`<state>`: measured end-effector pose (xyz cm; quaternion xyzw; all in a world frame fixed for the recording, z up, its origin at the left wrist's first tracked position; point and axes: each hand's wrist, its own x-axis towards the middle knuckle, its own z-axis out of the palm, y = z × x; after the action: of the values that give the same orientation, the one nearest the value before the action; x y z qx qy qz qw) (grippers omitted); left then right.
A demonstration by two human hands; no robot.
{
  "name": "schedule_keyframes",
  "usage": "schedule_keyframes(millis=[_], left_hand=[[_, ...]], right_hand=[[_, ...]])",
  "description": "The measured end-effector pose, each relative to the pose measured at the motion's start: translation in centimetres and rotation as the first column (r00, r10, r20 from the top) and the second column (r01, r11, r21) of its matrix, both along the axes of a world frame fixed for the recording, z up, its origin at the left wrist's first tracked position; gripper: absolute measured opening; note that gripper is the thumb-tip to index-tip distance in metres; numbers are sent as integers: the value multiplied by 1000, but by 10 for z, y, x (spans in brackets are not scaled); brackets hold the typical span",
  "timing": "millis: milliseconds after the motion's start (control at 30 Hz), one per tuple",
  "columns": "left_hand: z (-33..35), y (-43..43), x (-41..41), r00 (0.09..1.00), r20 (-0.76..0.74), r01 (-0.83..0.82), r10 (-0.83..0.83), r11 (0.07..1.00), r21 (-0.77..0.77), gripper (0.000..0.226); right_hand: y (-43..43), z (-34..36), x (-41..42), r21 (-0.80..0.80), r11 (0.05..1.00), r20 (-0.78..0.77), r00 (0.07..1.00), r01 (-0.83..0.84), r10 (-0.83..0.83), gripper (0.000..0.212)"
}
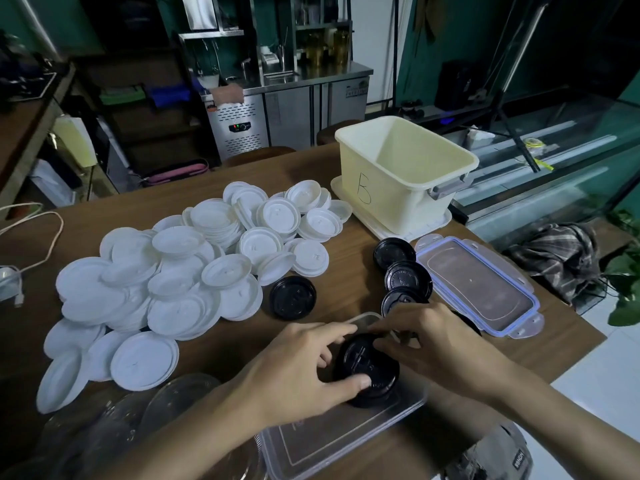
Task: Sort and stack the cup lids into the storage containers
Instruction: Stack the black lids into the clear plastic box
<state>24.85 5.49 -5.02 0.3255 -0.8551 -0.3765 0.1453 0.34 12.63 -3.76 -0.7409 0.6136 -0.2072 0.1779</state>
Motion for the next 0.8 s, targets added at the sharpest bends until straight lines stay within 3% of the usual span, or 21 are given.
schedule_keyframes(millis=[133, 333, 600, 800], left_hand=[[-5, 1, -4, 998, 58, -10, 11, 999, -30, 75], [-7, -2, -8, 999, 42, 1, 0, 1000, -28, 50], [-9, -3, -10, 995, 96, -3, 9, 997, -72, 58], [-13, -3, -13, 986, 157, -40, 47, 998, -46, 62]], right_hand=[[6, 3, 4, -23, 999, -73, 997, 22, -24, 32], [10, 21, 1, 164, 979, -303, 939, -120, 165, 75], [6, 17, 4, 140, 979, -366, 911, -149, 191, 70], [1, 21, 7, 216, 966, -370, 904, -141, 214, 68]])
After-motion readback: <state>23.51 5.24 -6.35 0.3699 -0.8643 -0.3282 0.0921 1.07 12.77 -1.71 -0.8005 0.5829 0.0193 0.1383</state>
